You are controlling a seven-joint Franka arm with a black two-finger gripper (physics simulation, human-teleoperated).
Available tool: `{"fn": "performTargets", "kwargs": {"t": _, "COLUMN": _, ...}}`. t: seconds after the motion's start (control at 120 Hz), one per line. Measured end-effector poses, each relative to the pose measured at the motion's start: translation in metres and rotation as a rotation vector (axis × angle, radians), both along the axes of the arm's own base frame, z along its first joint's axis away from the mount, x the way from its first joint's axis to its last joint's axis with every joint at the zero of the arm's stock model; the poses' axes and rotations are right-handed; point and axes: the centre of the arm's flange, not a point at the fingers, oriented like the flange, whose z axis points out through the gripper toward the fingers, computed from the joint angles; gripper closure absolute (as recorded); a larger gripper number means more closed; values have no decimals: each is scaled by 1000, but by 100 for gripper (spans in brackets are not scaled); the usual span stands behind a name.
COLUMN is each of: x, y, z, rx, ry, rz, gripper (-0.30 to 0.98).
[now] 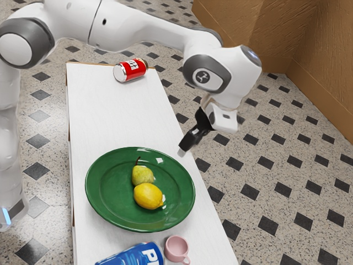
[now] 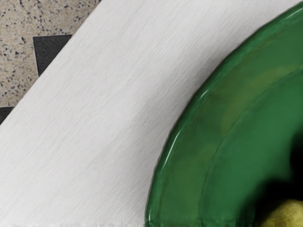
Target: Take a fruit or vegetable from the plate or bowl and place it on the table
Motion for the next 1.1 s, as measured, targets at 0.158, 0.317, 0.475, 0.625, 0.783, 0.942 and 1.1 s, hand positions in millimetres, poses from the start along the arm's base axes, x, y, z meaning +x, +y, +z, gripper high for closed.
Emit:
{"fn": "performTargets", "kwargs": {"t": 0.158, "x": -65, "y": 0, "z": 15, "rx": 8, "ry": -95, "rz": -64, "gripper": 0}}
{"fn": "performTargets", "kwargs": {"t": 0.317, "x": -83, "y": -29, "z": 23, "rx": -52, "ry": -259, "rz": -148, "gripper": 0}}
{"fn": "performTargets", "kwargs": {"t": 0.475, "x": -97, "y": -51, "z": 26, "rx": -68, "ry": -325, "rz": -182, "gripper": 0}}
{"fn": "performTargets", "kwargs": {"t": 0.625, "x": -114, "y": -49, "z": 9, "rx": -51, "ry": -310, "rz": -172, "gripper": 0}}
{"fn": "performTargets", "kwargs": {"t": 0.783, "x": -128, "y": -70, "z": -1, "rx": -42, "ry": -306, "rz": -209, "gripper": 0}}
{"fn": "performTargets", "kwargs": {"t": 0.942, "x": -132, "y": -73, "z": -9, "rx": -39, "ry": -296, "rz": -207, "gripper": 0}}
{"fn": "performTargets", "kwargs": {"t": 1.1, "x": -138, "y": -84, "z": -15, "rx": -44, "ry": -287, "rz": -212, "gripper": 0}}
